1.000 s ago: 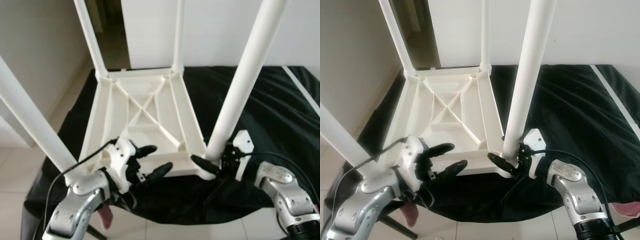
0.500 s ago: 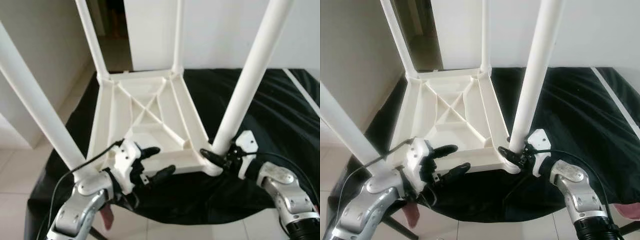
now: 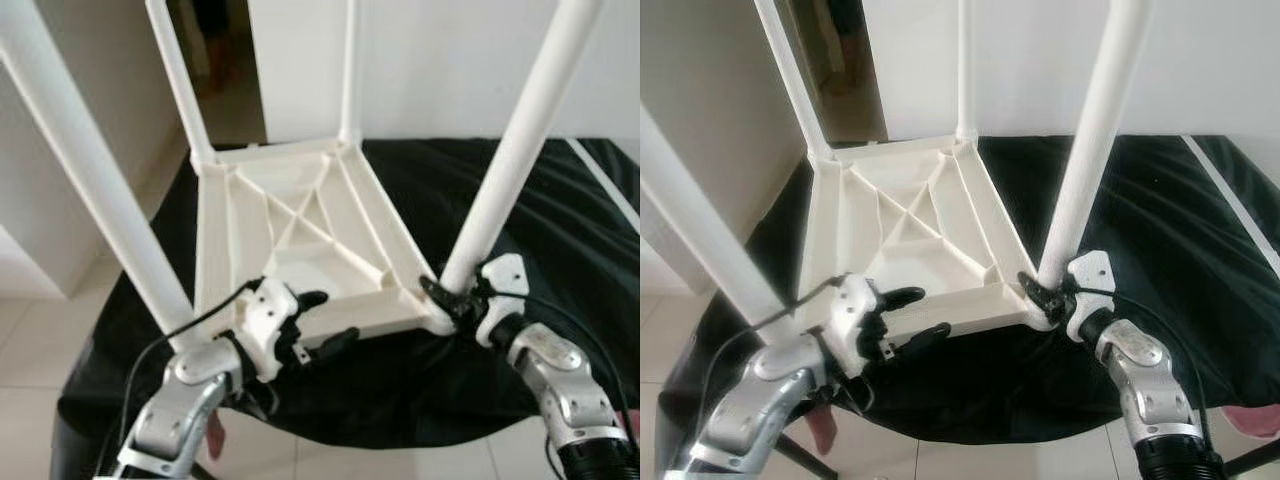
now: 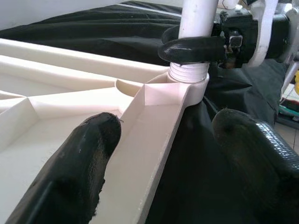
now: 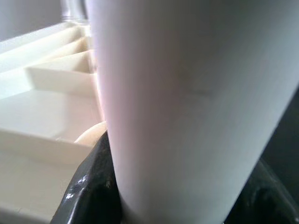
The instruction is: Building children table
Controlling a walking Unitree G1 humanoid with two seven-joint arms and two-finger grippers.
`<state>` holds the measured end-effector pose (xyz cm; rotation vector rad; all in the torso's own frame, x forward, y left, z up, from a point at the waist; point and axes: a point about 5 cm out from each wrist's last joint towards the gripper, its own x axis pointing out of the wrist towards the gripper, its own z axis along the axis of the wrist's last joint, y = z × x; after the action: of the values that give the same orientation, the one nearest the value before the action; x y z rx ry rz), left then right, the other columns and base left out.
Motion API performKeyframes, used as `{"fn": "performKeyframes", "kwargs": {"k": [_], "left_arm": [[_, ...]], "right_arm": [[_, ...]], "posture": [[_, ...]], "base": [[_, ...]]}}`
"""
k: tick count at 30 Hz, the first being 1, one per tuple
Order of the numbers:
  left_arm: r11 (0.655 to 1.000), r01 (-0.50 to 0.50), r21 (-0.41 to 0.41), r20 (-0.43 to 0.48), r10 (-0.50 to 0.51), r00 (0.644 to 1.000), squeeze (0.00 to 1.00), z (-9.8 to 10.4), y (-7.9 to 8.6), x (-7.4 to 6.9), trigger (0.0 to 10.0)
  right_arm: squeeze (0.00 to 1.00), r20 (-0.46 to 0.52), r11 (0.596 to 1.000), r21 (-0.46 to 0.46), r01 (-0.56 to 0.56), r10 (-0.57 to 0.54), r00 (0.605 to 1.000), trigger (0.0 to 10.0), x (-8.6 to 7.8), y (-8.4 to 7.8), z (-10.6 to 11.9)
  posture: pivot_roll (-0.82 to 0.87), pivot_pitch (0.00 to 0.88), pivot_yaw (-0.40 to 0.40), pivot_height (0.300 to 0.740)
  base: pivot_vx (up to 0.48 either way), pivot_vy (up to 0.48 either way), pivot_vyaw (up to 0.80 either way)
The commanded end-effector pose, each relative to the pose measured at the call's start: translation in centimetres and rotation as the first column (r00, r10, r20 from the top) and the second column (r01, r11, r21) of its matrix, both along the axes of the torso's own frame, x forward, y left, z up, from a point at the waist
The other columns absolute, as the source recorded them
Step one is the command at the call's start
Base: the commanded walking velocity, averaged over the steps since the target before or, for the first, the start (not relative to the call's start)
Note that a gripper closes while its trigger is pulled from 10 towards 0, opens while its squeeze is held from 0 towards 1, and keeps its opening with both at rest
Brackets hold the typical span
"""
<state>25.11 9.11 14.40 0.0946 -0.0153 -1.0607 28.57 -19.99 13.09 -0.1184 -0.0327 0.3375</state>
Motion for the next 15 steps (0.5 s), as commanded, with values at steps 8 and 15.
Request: {"fn": "performKeyframes", "kwargs": {"k": [8,15], "left_arm": [[0.990,-0.139,0.025,0.042,0.138,0.990,0.00,-0.3,-0.7,0.8,10.0],[0.987,-0.157,-0.015,-0.034,0.157,0.987,0.00,-0.2,-0.4,1.7,10.0]], "right_arm": [[0.00,-0.054,0.964,0.035,0.265,-0.263,0.963,10.0,-0.7,0.2,-1.7],[0.00,-0.098,0.867,0.164,0.470,-0.460,0.883,10.0,0.2,3.5,-2.1]], "posture": [[-0.04,0.016,0.056,0.740],[-0.04,0.024,0.059,0.740]], "base": [[0.000,0.000,0.00],[0.000,0.000,0.00]]}}
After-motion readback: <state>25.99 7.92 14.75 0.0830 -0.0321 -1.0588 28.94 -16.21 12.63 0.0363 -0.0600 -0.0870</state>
